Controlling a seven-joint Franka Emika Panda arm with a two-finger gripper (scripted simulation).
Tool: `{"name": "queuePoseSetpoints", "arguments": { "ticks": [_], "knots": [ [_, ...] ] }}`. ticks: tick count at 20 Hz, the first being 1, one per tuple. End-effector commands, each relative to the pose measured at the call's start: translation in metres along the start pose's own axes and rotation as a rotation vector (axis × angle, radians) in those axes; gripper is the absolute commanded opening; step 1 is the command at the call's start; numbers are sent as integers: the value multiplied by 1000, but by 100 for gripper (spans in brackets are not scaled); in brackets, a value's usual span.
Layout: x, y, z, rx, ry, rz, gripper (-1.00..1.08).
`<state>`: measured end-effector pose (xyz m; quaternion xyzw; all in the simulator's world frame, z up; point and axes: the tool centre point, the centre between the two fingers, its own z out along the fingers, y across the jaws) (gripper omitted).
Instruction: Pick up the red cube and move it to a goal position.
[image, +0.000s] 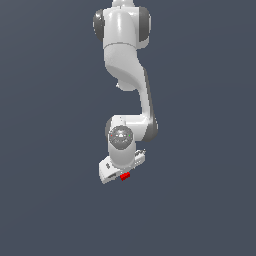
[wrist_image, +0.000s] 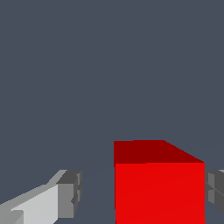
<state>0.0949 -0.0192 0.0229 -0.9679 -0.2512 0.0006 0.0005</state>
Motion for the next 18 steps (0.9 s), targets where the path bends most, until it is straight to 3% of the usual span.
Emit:
{"name": "queuePoseSetpoints", "arguments": {
  "ticks": [1, 4, 5, 18],
  "knots": [
    [2, 1, 2, -1, 1, -10, 100],
    [3, 2, 3, -1, 1, -13, 100],
    [3, 2, 3, -1, 1, -13, -100],
    [2, 2, 1, -1, 1, -13, -100]
  ]
}}
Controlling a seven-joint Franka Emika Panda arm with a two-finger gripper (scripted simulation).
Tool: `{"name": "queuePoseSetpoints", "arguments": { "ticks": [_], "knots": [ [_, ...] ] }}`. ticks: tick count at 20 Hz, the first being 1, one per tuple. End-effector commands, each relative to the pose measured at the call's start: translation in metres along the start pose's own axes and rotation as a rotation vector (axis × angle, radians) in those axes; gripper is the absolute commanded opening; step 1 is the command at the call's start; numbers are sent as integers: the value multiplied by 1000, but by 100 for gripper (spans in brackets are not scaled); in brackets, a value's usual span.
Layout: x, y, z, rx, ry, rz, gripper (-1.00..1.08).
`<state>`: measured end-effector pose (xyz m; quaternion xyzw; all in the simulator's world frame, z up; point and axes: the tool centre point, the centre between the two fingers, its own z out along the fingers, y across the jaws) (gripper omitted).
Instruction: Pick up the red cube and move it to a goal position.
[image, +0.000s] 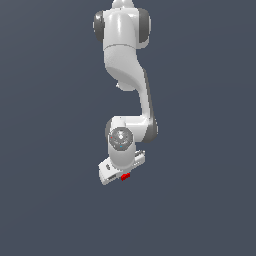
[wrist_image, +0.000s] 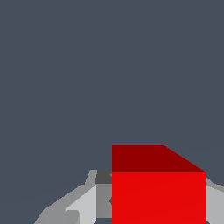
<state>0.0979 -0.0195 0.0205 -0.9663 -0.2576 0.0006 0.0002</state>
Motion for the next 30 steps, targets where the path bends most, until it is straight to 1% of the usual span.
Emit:
{"name": "queuePoseSetpoints", "arguments": {
  "ticks": [1, 5, 9, 23, 30],
  "knots": [
    [-1, 0, -3, -1, 1, 0, -100],
    [-4, 0, -15, -1, 1, 0, -100],
    [-10, 0, -35, -1, 0, 0, -100],
    [-41, 2, -151, -1, 1, -1, -100],
    [-49, 4, -185, 0, 1, -1, -100]
  ]
}}
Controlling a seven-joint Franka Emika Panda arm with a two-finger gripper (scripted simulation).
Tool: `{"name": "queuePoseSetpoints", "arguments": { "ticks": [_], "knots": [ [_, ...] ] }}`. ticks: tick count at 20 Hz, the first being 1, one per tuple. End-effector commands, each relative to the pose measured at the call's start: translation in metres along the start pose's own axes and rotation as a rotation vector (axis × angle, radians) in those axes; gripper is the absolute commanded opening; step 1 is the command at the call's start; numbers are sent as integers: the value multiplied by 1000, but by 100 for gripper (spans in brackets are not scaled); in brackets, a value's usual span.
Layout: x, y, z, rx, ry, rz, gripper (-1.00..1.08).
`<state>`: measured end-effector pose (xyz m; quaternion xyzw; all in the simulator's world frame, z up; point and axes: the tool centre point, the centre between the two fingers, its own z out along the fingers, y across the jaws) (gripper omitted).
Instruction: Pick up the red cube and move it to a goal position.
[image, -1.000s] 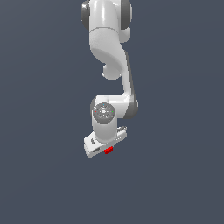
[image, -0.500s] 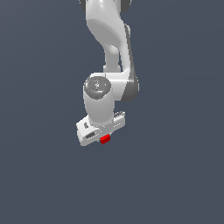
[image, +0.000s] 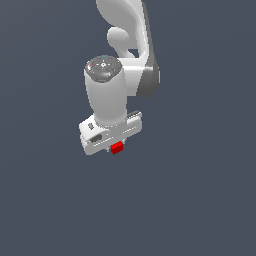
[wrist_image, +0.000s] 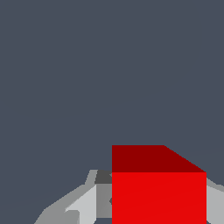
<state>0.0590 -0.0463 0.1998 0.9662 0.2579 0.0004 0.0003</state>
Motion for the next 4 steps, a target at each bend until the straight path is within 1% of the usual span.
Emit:
{"name": "queuePoseSetpoints", "arguments": {
  "ticks": [1, 4],
  "knots": [
    [-2, 0, -8, 1, 0, 0, -100],
    [-2, 1, -11, 1, 0, 0, -100]
  ]
}}
